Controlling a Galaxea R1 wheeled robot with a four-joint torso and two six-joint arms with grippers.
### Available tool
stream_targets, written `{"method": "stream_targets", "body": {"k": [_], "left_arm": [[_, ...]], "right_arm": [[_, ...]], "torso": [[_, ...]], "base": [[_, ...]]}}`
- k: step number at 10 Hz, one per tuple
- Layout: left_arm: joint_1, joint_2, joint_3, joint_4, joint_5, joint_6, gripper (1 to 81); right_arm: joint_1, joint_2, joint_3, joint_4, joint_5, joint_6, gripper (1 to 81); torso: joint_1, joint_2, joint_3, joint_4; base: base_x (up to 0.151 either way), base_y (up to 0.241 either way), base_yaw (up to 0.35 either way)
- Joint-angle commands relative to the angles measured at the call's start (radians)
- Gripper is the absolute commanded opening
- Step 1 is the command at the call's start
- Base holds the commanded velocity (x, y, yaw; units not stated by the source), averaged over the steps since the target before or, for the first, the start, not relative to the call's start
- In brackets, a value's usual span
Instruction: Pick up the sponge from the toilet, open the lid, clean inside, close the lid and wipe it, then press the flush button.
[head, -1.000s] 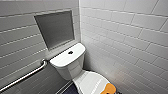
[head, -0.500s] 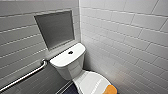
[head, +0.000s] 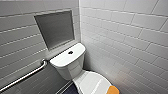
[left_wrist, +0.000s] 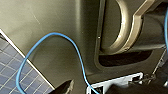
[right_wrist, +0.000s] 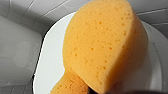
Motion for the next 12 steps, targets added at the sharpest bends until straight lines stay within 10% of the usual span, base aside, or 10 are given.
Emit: {"method": "stream_targets", "body": {"k": [1,9,12], "left_arm": [[0.006,-0.006,0.020,-0.005,0.079,-0.001,81.1],[-0.145,-0.402,0.629,-0.004,0.073,0.000,81.1],[-0.221,-0.489,0.745,-0.009,0.076,-0.001,81.1]], "right_arm": [[0.102,-0.279,0.343,-0.031,0.008,-0.007,1.0],[-0.235,-0.568,0.522,-0.134,-0.067,-0.001,1.0],[-0.394,-0.562,0.532,-0.047,-0.076,-0.019,1.0]], "torso": [[0.000,0.000,0.000,0.000],[0.000,0.000,0.000,0.000],[0.000,0.000,0.000,0.000]], "base": [[0.000,0.000,0.000],[0.000,0.000,0.000],[0.000,0.000,0.000]]}}
